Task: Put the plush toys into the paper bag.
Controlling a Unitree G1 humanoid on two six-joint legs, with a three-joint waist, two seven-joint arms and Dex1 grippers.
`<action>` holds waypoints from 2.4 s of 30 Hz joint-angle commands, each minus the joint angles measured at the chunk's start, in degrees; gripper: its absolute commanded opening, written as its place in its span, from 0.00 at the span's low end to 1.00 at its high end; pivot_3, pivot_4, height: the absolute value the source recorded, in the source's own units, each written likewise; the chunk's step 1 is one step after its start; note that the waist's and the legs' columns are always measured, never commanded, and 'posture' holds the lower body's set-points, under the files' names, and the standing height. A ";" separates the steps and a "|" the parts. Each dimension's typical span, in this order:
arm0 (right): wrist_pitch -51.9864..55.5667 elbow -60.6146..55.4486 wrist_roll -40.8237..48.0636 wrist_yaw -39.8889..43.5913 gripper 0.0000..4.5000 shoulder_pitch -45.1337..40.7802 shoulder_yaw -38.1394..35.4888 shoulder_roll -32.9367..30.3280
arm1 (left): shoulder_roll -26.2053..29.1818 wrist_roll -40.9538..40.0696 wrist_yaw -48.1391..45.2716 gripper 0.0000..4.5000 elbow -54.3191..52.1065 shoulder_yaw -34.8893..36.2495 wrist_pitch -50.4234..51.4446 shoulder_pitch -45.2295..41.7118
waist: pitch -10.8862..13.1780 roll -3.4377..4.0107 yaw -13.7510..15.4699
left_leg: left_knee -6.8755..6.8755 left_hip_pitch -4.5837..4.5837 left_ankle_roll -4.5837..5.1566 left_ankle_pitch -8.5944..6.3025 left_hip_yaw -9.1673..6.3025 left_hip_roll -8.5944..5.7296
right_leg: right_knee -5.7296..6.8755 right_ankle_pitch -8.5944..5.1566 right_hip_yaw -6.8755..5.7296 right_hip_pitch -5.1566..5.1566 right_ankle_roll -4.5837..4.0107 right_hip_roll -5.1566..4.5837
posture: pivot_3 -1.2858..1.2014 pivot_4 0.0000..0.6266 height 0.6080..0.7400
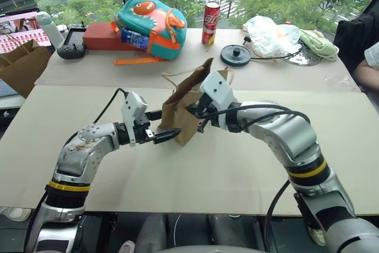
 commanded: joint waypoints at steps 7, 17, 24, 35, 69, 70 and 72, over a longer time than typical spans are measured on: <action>-2.05 0.42 -2.93 0.40 0.01 -1.60 -1.10 2.36 | -4.45 3.77 4.71 1.00 -0.39 -1.03 -2.63 -0.78 | 0.00 0.00 -0.12 | 0.01 0.01 0.00 0.00 -0.01 0.00 | 0.04 0.00 0.00 0.00 0.00 0.00 | 0.52 0.24 0.95; -1.39 0.12 -4.15 0.87 0.00 -1.27 -1.35 3.39 | -8.04 10.03 7.82 0.94 6.32 -2.36 -8.14 -3.09 | 0.00 0.00 -0.15 | 0.02 0.01 0.00 0.00 -0.02 -0.02 | 0.06 0.00 0.00 0.00 -0.01 0.00 | 0.52 0.24 0.95; -0.77 -0.41 -4.71 0.82 0.00 -0.93 -1.58 3.79 | -10.32 11.48 8.63 0.43 8.06 -2.35 -9.89 -3.66 | 0.00 0.00 -0.18 | 0.02 0.01 0.00 0.00 -0.02 -0.02 | 0.06 0.01 0.00 0.00 0.00 0.00 | 0.52 0.24 0.95; -0.14 -1.14 -4.75 0.73 0.00 -0.59 -2.10 3.30 | -10.78 14.23 9.75 0.01 11.51 -2.35 -12.28 -5.04 | 0.00 0.00 -0.16 | 0.03 0.01 0.00 0.00 -0.03 -0.03 | 0.09 0.01 0.00 0.01 0.00 0.00 | 0.52 0.24 0.95; -5.92 -10.58 20.30 25.61 0.00 26.60 -39.75 -23.52 | 7.08 1.09 -22.06 0.01 4.83 1.40 -9.98 -6.01 | 0.02 -0.02 -0.35 | 0.01 0.29 0.00 0.00 -0.14 -0.04 | -0.01 -0.09 -0.01 0.33 0.10 0.07 | 0.52 0.24 0.95; -6.52 -10.13 20.20 25.99 0.00 27.11 -39.71 -23.84 | 9.03 1.45 -25.09 0.01 5.22 0.79 -10.97 -5.62 | 0.02 -0.03 -0.30 | 0.00 0.28 0.00 0.00 -0.13 -0.04 | -0.02 -0.09 -0.01 0.32 0.08 0.06 | 0.52 0.24 0.95; -7.59 -9.36 20.15 26.69 0.00 28.03 -39.81 -24.55 | 11.56 2.41 -29.32 0.01 6.40 -0.18 -13.10 -5.32 | 0.02 -0.02 -0.25 | -0.01 0.26 0.00 0.00 -0.11 -0.04 | -0.07 -0.09 -0.01 0.33 0.07 0.05 | 0.52 0.24 0.95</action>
